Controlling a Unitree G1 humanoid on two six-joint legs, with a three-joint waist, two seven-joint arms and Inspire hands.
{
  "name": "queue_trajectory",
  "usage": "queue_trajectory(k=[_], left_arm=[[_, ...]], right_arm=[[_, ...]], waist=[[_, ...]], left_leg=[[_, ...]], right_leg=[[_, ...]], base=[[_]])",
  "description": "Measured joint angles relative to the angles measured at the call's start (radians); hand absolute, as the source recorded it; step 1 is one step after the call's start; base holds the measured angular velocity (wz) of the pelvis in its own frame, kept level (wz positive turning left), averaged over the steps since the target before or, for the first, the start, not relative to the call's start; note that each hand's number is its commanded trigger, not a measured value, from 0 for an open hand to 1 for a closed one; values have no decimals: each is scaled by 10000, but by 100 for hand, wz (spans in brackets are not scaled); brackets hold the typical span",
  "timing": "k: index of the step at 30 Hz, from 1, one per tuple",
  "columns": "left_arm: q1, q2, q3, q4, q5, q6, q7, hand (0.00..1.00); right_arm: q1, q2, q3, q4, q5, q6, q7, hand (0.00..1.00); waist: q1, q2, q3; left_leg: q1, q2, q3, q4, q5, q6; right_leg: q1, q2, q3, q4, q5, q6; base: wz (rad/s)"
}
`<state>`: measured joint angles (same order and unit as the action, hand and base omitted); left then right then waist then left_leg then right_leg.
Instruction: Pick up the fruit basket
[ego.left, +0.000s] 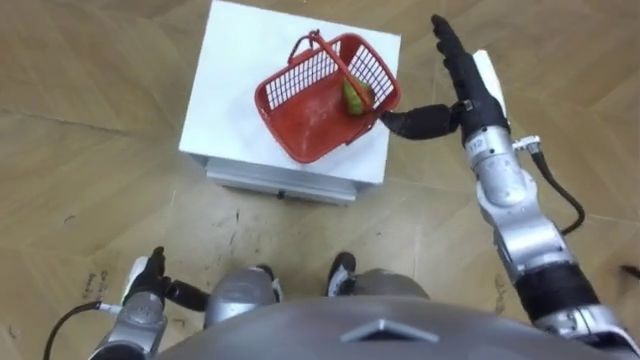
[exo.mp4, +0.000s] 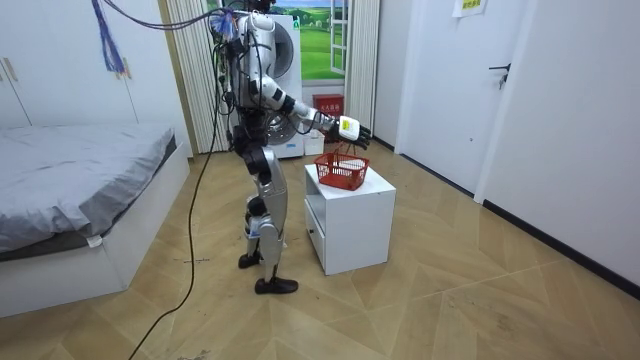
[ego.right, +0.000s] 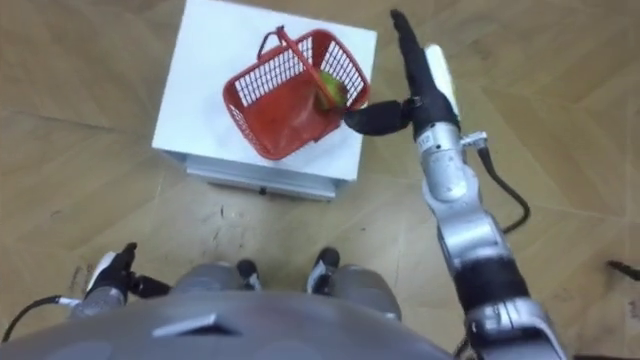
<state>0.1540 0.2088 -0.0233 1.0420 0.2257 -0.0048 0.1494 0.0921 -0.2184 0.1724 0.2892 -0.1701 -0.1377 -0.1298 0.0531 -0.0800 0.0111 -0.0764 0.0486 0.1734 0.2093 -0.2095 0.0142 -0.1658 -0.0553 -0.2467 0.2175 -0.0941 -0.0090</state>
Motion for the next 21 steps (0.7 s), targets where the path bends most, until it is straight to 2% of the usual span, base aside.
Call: queue_trajectory(k=[1,3,4,5,7,11,17,20,21], left_arm=[[19,-25,0,-141,-8,-19,3,0],[78,-28,15,-260,-24,-126,13,0],[63,-27,23,-247,-165,-207,71,0],[62,-32,33,-245,-179,-230,116,0],[138,-47,135,-321,-169,-267,170,0],[389,-71,414,-711,40,-280,168,0],[790,-106,1101,-590,67,-243,385,0],[1011,-182,1569,-240,262,-141,453,0],[1088,-189,1711,-99,324,-4,454,0]], right_arm=[[238,-130,-10,19,-42,-1,5,0],[572,-282,-18,94,-206,-3,22,0],[673,-318,-65,407,-349,-37,18,0],[712,-318,-105,644,-456,-38,22,0],[1072,-319,-333,1478,-765,93,36,0],[1555,-272,-893,3072,-741,72,8,0],[1878,-186,-1613,6127,-558,351,-99,0],[1975,-116,-1962,7266,-991,760,92,0],[1975,-102,-1977,7515,-1176,980,243,0]], waist=[[-127,125,-10],[-231,318,-82],[-297,440,-59],[-349,483,-75],[-512,581,-158],[-546,554,-182],[-530,492,-171],[-508,515,-119],[-508,528,-132]], left_leg=[[204,4,74,-83,0,0],[462,7,164,-243,0,0],[672,-3,197,-327,-1,-2],[769,-7,204,-397,-1,-2],[1090,-20,207,-595,-2,-3],[1273,-59,195,-622,-1,-2],[1613,-85,124,-757,-14,10],[1887,-60,94,-799,-115,-13],[1956,-39,95,-766,-179,-29]], right_leg=[[131,16,50,3,-1,1],[288,57,184,-3,-11,17],[444,82,256,-20,-21,33],[522,101,280,-35,-33,48],[833,122,269,-156,-69,94],[1006,135,323,-166,-126,148],[1374,145,250,-314,-180,205],[1654,167,251,-300,-297,218],[1726,190,271,-283,-337,213]], base=[[-13],[-20],[-21],[-11],[2],[2],[4],[4],[-3]])
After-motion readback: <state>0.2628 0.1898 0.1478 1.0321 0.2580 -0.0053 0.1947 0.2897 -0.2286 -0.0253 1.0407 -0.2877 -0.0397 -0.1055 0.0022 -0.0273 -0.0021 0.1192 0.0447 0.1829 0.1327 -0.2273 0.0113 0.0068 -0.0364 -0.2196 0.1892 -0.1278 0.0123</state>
